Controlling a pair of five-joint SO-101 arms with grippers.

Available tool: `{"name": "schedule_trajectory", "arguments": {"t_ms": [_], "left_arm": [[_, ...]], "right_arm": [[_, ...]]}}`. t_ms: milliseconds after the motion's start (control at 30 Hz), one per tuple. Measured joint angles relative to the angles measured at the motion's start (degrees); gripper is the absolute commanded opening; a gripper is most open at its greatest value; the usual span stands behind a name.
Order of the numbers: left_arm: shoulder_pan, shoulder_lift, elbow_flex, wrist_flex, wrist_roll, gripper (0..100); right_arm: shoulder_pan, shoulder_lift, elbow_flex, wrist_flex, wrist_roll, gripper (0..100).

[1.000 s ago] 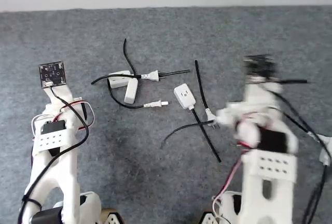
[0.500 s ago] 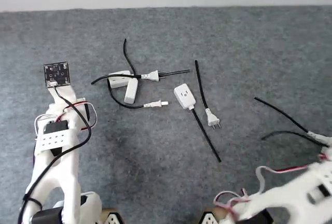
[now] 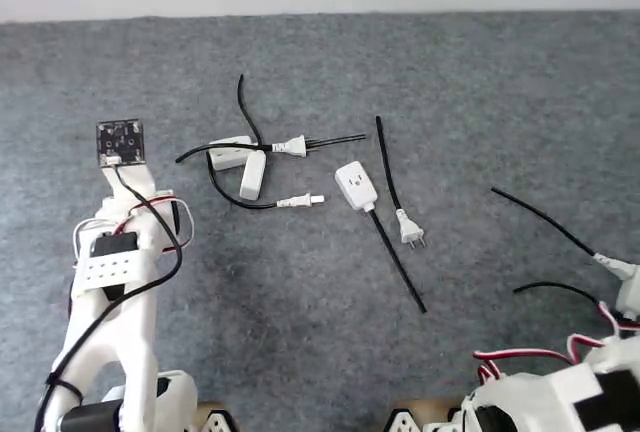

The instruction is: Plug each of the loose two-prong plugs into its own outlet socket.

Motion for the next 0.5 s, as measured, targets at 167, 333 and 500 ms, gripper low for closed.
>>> {"name": "schedule_trajectory", "arguments": {"t_ms": [167, 333, 500], "left_arm": [[0.3, 0.0, 0.6, 0.0, 0.0, 1], [0.3, 0.0, 0.6, 0.0, 0.0, 1], [0.5, 0.0, 0.6, 0.0, -1.4, 1]], "right_arm": [[0.2, 0.3, -1.1, 2.1, 0.0, 8.7], [-0.1, 0.3, -1.1, 5.1, 0.0, 19.6], [-1.6, -0.6, -1.1, 9.0, 0.0, 26.0]]}}
